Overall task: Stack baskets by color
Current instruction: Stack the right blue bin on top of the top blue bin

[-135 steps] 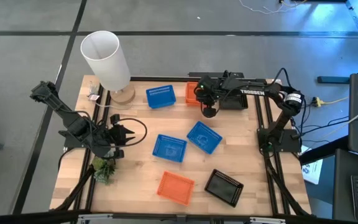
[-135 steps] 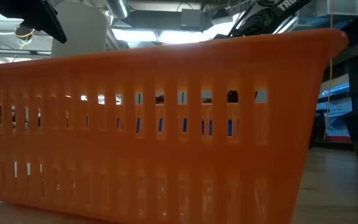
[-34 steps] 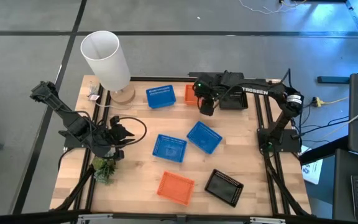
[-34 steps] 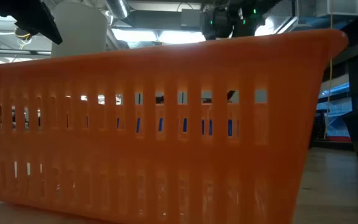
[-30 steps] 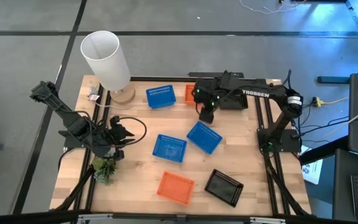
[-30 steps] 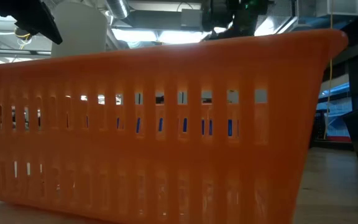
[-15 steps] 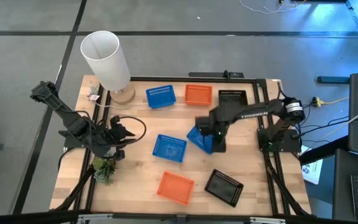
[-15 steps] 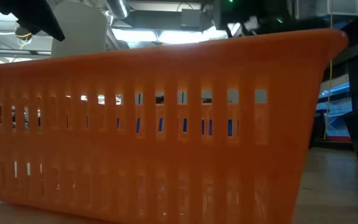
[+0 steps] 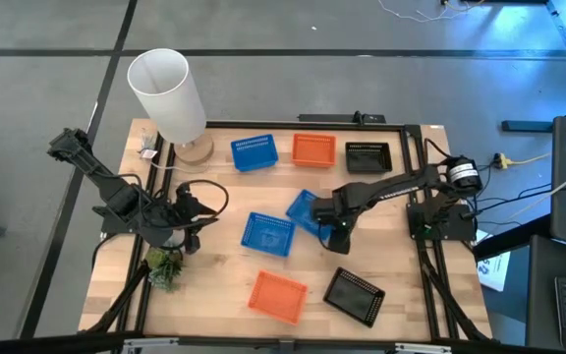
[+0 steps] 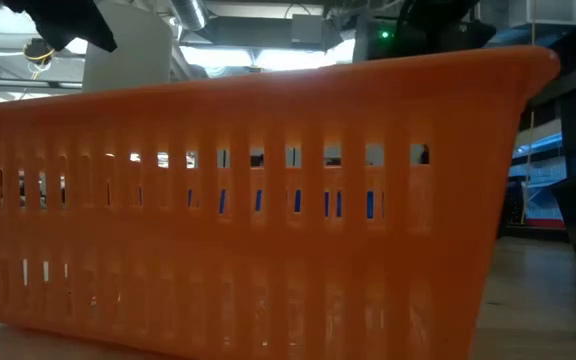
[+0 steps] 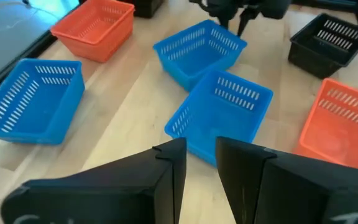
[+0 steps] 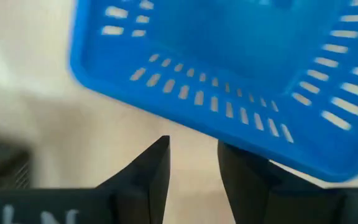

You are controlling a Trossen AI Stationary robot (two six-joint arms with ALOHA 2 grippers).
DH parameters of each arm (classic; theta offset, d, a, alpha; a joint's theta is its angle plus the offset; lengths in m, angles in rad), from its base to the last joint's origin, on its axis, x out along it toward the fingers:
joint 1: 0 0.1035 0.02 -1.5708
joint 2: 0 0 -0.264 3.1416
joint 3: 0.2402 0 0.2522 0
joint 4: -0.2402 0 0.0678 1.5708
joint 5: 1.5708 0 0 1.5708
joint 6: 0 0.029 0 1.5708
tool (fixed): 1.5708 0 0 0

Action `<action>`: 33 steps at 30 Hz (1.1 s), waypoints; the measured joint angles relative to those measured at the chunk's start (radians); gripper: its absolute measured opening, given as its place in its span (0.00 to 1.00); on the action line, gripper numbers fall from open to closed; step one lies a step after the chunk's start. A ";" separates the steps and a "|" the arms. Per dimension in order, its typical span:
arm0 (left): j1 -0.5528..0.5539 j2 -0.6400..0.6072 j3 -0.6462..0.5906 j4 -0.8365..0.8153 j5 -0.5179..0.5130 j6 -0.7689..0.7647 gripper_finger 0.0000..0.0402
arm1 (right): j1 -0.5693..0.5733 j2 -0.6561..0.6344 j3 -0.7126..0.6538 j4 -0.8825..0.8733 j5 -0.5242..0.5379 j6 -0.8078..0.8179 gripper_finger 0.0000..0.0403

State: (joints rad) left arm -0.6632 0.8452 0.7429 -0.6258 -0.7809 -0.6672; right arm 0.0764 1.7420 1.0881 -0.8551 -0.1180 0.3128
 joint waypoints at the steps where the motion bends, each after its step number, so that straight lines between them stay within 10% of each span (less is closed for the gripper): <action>1: 0.000 0.000 0.000 0.000 -0.009 0.010 0.19 | -0.008 0.000 -0.001 0.021 0.029 -0.005 0.33; 9: 0.000 0.000 0.000 0.001 -0.126 0.049 0.19 | -0.060 0.000 0.092 0.267 0.282 -0.097 0.33; 16: 0.058 0.005 0.000 0.003 -0.201 0.095 0.19 | -0.050 -0.001 0.219 -0.100 0.288 -0.087 0.33; 22: 0.264 0.034 0.000 0.017 0.130 0.113 0.19 | -0.040 -0.029 0.211 -0.396 0.482 0.060 0.33; 33: 0.641 0.194 0.000 0.280 0.573 0.612 0.19 | 0.018 -0.463 -0.104 -0.347 0.379 0.338 0.33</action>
State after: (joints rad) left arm -0.0218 1.0391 0.7430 -0.3454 -0.2084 -0.0555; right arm 0.0942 1.2790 0.9845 -1.2024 0.2611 0.6511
